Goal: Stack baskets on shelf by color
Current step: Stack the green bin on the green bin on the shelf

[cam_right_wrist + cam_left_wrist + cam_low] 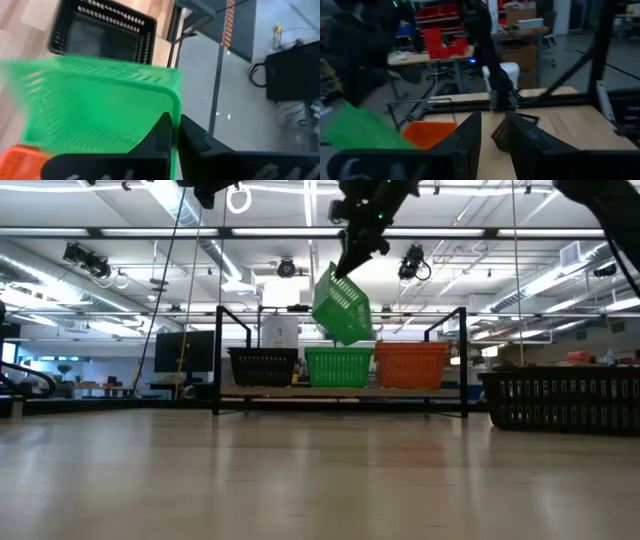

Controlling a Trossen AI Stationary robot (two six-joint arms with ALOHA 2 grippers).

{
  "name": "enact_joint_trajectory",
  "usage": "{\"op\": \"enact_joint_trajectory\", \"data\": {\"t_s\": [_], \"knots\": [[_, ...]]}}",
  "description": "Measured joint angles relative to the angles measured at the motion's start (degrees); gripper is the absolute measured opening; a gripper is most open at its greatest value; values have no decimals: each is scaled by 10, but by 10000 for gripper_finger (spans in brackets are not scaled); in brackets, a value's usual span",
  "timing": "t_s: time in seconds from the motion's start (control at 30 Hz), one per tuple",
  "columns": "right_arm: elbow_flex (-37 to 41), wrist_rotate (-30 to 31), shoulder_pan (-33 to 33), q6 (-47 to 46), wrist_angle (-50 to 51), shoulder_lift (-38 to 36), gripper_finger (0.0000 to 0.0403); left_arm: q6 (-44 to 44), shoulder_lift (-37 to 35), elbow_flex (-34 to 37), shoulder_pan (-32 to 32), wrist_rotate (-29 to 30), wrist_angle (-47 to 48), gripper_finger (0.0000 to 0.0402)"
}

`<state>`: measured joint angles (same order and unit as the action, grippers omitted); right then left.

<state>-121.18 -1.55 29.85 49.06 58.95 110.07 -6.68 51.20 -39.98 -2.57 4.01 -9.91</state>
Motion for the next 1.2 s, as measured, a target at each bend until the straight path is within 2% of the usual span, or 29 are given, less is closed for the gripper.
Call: {"op": "enact_joint_trajectory", "data": {"t_s": [0.3, 0.6, 0.87, 1.03, 1.2], "knots": [[-139, -60, 26, -55, 75, 93, 12, 0, 0, -5, -28, 1, 13, 94], [-127, -67, 24, -65, 115, 130, 12, 0, 0, -5, -38, 1, 19, 91], [-128, -59, 26, -71, 105, 122, 12, -7, 0, -5, -38, 0, 17, 93], [-135, -75, 33, -84, 95, 101, 12, -7, 0, -5, -38, 0, 17, 90], [-137, -76, 38, -87, 133, 91, 12, -6, 0, -5, -38, 0, 16, 88]]}}
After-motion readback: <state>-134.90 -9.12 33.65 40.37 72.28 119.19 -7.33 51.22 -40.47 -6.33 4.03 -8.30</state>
